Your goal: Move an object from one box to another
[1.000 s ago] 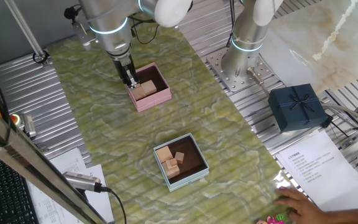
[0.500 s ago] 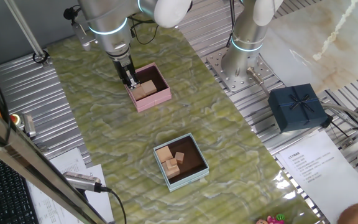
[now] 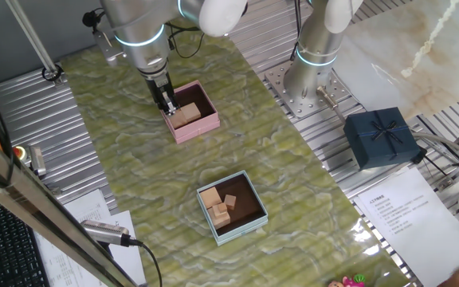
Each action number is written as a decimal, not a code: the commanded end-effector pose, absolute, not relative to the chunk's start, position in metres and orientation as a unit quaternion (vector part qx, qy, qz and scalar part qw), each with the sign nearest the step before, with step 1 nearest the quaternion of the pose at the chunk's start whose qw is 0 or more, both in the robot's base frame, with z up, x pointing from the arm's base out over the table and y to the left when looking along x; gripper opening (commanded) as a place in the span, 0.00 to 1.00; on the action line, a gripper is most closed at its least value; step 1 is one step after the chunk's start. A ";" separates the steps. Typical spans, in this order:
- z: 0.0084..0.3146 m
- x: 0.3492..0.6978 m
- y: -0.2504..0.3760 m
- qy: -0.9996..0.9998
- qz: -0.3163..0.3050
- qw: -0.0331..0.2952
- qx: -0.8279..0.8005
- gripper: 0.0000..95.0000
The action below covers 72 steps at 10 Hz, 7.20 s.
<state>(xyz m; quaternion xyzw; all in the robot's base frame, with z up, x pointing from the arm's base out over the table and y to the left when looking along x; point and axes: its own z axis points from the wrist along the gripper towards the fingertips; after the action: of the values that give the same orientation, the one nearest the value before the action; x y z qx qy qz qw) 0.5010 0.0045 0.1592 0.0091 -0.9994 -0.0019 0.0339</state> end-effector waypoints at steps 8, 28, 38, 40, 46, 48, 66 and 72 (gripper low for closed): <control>0.157 0.499 0.005 -0.999 -0.002 0.034 0.003 0.00; 0.110 0.456 -0.046 -0.999 -0.003 0.039 0.032 0.60; 0.068 0.439 -0.053 -0.999 0.001 0.025 0.039 0.80; 0.065 0.437 -0.055 -0.999 0.002 0.023 0.040 0.80; 0.056 0.436 -0.053 -0.999 0.013 0.021 0.039 0.60; 0.054 0.436 -0.052 -0.999 0.017 0.020 0.037 0.60; 0.147 0.451 -0.045 -0.999 0.009 0.029 0.043 0.00; 0.180 0.473 0.018 -1.000 0.007 0.030 0.000 0.00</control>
<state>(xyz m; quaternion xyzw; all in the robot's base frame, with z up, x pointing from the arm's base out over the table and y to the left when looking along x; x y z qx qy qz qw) 0.4725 0.0160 0.1797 0.0027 -0.9995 0.0069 0.0297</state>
